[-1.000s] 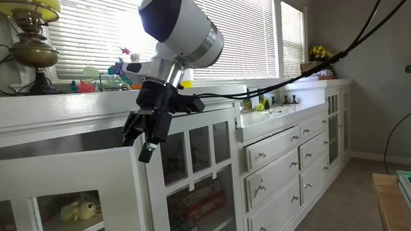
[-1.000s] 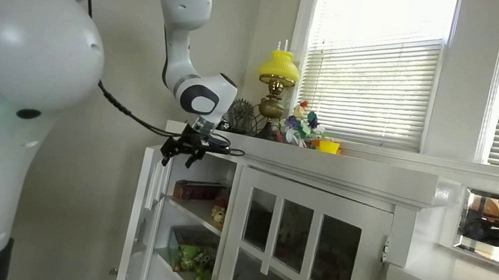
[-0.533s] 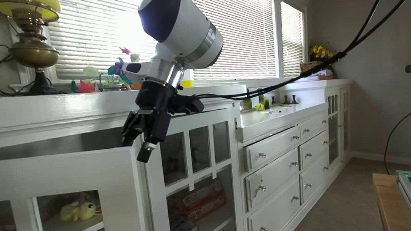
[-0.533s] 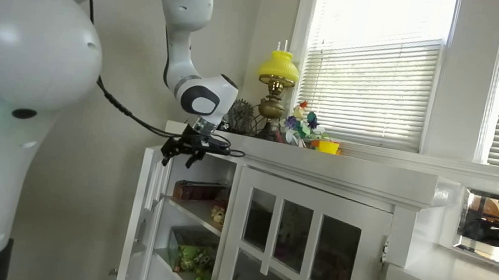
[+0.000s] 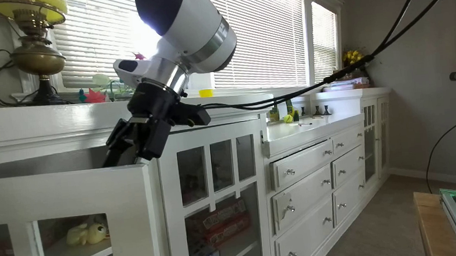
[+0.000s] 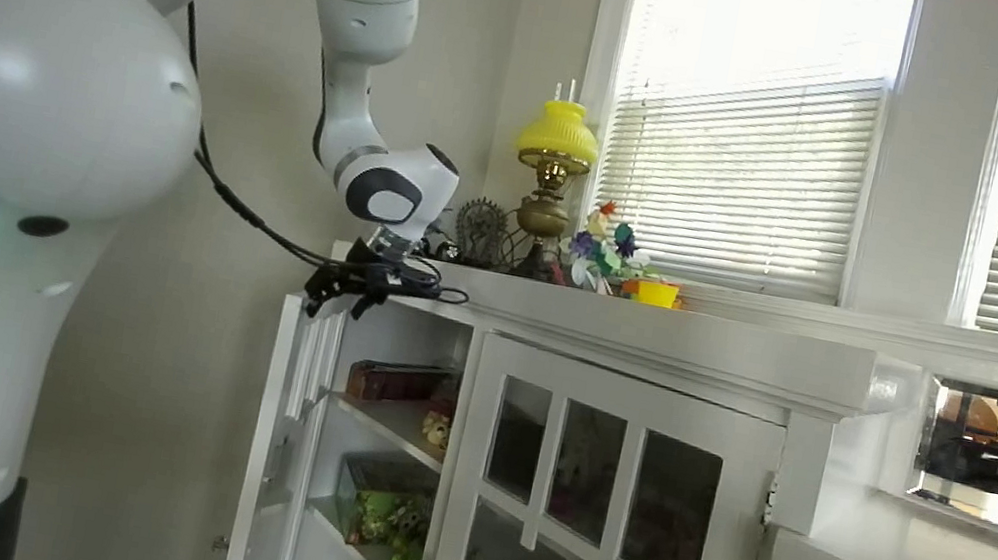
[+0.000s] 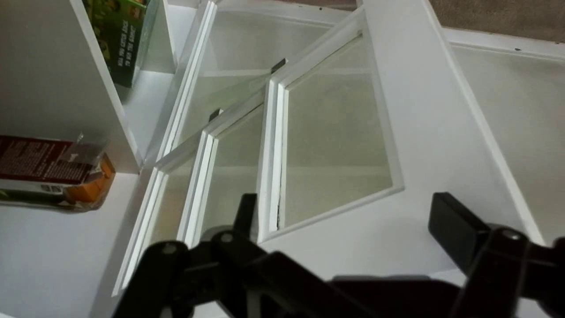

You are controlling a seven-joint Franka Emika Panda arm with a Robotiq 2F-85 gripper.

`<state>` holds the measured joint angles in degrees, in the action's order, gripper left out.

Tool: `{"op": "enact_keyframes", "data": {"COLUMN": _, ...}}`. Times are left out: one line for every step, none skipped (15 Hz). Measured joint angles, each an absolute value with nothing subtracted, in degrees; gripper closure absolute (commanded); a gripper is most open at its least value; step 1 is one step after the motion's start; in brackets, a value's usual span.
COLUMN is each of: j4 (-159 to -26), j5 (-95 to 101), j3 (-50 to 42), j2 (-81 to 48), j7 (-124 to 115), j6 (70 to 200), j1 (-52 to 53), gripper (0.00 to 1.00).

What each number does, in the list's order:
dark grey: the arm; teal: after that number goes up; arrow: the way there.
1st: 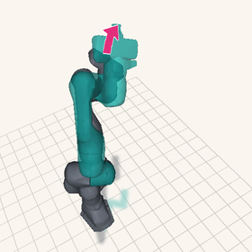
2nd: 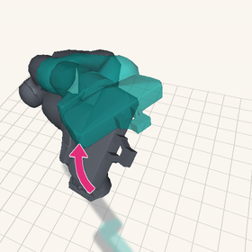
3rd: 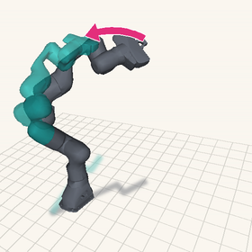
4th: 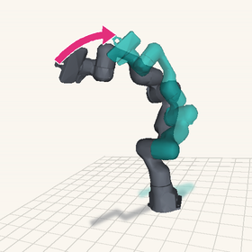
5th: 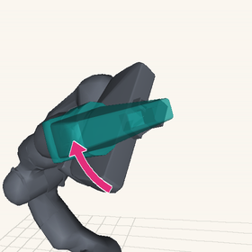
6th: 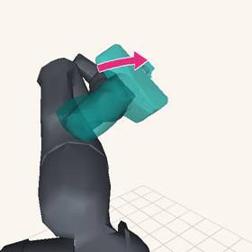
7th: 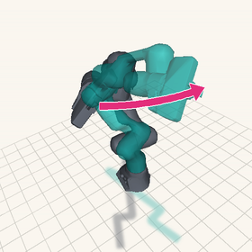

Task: Open the left door of the bottom cabinet

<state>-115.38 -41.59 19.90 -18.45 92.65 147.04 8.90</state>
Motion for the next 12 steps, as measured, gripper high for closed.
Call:
{"op": "enact_keyframes", "data": {"j4": -114.8, "j5": -42.1, "j3": 20.4, "j2": -18.9, "j7": 93.3, "j6": 147.0, "j1": 8.8, "gripper": 0.0}}
{"op": "enact_keyframes", "data": {"j4": -114.2, "j5": -42.9, "j3": 21.0, "j2": -19.3, "j7": 94.1, "j6": 147.0, "j1": 8.8, "gripper": 0.0}}
{"op": "enact_keyframes", "data": {"j4": -113.6, "j5": -43.6, "j3": 21.5, "j2": -19.8, "j7": 95.0, "j6": 147.0, "j1": 8.7, "gripper": 0.0}}
{"op": "enact_keyframes", "data": {"j4": -113.1, "j5": -44.6, "j3": 22.1, "j2": -20.3, "j7": 95.9, "j6": 147.0, "j1": 8.7, "gripper": 0.0}}
{"op": "enact_keyframes", "data": {"j4": -112.6, "j5": -45.6, "j3": 22.7, "j2": -20.9, "j7": 96.9, "j6": 146.9, "j1": 8.6, "gripper": 0.0}}
{"op": "enact_keyframes", "data": {"j4": -112.1, "j5": -46.7, "j3": 23.3, "j2": -21.5, "j7": 97.8, "j6": 146.8, "j1": 8.6, "gripper": 0.0}}
{"op": "enact_keyframes", "data": {"j4": -111.6, "j5": -47.5, "j3": 23.9, "j2": -22.1, "j7": 98.6, "j6": 146.5, "j1": 8.6, "gripper": 0.0}}
{"op": "enact_keyframes", "data": {"j4": -111.0, "j5": -48.3, "j3": 24.5, "j2": -22.9, "j7": 99.2, "j6": 146.2, "j1": 8.7, "gripper": 0.0}}
{"op": "enact_keyframes", "data": {"j4": -110.3, "j5": -48.8, "j3": 25.0, "j2": -23.7, "j7": 99.6, "j6": 145.8, "j1": 8.9, "gripper": 0.0}}
{"op": "enact_keyframes", "data": {"j4": -109.7, "j5": -49.0, "j3": 25.3, "j2": -24.5, "j7": 99.8, "j6": 145.7, "j1": 9.2, "gripper": 0.0}}
{"op": "enact_keyframes", "data": {"j4": -109.0, "j5": -49.1, "j3": 25.7, "j2": -25.5, "j7": 99.8, "j6": 145.6, "j1": 9.7, "gripper": 0.0}}
{"op": "enact_keyframes", "data": {"j4": -108.3, "j5": -49.0, "j3": 25.9, "j2": -26.3, "j7": 99.8, "j6": 145.6, "j1": 10.3, "gripper": 0.0}}
